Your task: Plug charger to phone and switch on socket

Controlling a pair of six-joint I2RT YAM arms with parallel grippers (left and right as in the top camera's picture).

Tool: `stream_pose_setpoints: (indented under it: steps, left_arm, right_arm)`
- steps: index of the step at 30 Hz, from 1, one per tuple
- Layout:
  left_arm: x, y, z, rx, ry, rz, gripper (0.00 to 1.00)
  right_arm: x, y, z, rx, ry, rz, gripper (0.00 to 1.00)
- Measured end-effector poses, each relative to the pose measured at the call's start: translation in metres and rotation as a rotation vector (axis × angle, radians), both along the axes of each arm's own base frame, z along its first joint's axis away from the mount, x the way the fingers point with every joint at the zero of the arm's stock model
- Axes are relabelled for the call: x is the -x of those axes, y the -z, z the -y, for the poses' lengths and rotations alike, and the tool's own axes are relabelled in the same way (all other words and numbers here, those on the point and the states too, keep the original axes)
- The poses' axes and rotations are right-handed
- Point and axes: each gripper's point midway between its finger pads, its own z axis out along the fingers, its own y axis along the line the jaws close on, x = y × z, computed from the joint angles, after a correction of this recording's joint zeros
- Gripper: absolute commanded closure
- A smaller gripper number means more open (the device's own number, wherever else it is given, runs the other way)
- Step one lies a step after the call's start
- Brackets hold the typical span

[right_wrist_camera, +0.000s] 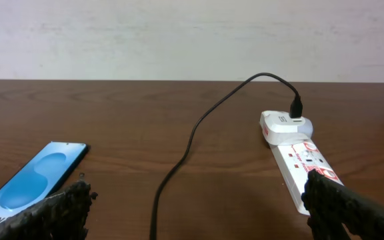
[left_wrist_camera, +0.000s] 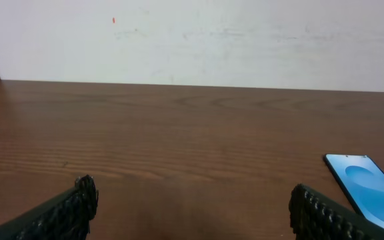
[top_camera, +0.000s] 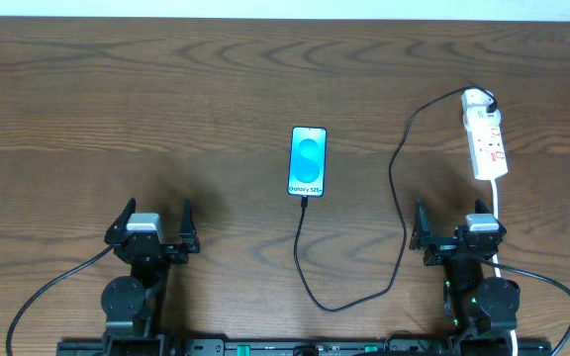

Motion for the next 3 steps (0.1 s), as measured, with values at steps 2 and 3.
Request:
stream_pose_setpoints:
  steps: [2, 3]
  left_arm:
    - [0.0, 0.0, 0.0, 0.0, 0.0, 0.0, 0.06]
    - [0.0, 0.0, 0.0, 0.0, 0.0, 0.0, 0.06]
  right_arm:
    - [0.0, 0.0, 0.0, 0.0, 0.0, 0.0, 0.01]
    - [0.0, 0.0, 0.0, 0.0, 0.0, 0.0, 0.01]
